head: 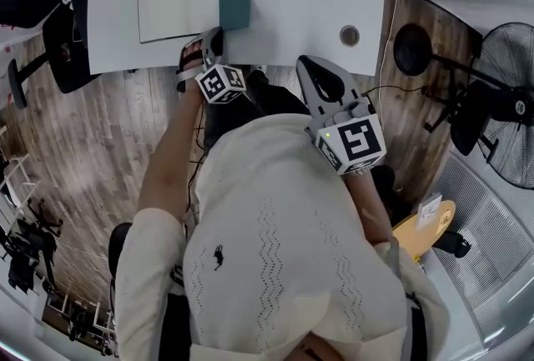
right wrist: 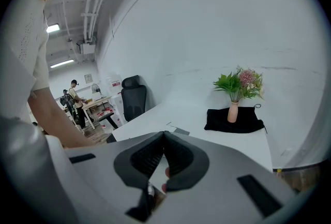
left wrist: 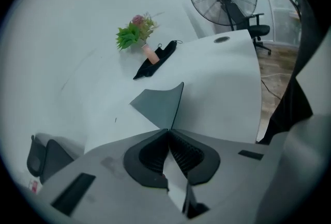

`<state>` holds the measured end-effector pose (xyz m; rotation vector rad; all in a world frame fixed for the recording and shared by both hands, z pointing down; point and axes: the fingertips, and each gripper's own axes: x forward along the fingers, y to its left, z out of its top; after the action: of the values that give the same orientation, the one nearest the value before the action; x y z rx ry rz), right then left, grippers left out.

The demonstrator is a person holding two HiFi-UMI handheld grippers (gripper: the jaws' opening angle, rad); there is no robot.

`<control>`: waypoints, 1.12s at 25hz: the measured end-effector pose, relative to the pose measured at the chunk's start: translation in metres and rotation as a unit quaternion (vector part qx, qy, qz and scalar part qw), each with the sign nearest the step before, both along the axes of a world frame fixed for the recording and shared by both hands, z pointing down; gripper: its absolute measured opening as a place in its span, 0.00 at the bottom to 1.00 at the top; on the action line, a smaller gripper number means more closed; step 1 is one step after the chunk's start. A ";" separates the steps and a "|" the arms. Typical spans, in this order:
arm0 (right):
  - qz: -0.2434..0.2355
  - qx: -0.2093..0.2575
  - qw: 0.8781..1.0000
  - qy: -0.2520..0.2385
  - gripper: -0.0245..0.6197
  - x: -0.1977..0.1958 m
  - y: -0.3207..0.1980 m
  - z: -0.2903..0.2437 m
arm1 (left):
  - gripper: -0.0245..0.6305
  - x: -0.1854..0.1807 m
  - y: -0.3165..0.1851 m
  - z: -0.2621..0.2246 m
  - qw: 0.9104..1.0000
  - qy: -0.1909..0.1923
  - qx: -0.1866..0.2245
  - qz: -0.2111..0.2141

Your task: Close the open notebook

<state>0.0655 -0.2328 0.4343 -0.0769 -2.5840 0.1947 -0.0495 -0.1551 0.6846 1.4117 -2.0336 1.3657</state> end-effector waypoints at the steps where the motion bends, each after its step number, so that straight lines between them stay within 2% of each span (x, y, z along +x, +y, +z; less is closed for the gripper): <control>1: -0.003 0.000 1.000 -0.001 0.04 0.000 0.000 0.000 | 0.07 -0.001 0.000 -0.001 1.000 0.014 0.010 -0.012; 5: -0.012 0.002 1.000 -0.006 0.04 0.000 -0.002 -0.001 | 0.07 -0.004 0.002 -0.001 0.994 0.078 0.051 -0.063; 8: -0.019 0.003 1.000 -0.009 0.04 -0.002 -0.002 -0.002 | 0.07 -0.006 0.003 -0.001 0.988 0.109 0.067 -0.085; 12: -0.026 0.003 1.000 -0.012 0.04 -0.003 0.001 -0.003 | 0.07 -0.007 0.004 -0.004 0.980 0.138 0.088 -0.112; 23: -0.030 0.000 0.999 -0.015 0.04 -0.015 0.011 -0.004 | 0.07 -0.012 0.008 -0.015 0.947 0.215 0.153 -0.183; 28: -0.033 -0.001 0.999 -0.016 0.04 -0.018 0.016 -0.005 | 0.07 -0.012 0.011 -0.023 0.934 0.231 0.180 -0.206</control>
<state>0.0473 -0.2171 0.4290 -0.1684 -2.6079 0.1738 -0.0618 -0.1442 0.6620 1.1905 -2.1418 0.4509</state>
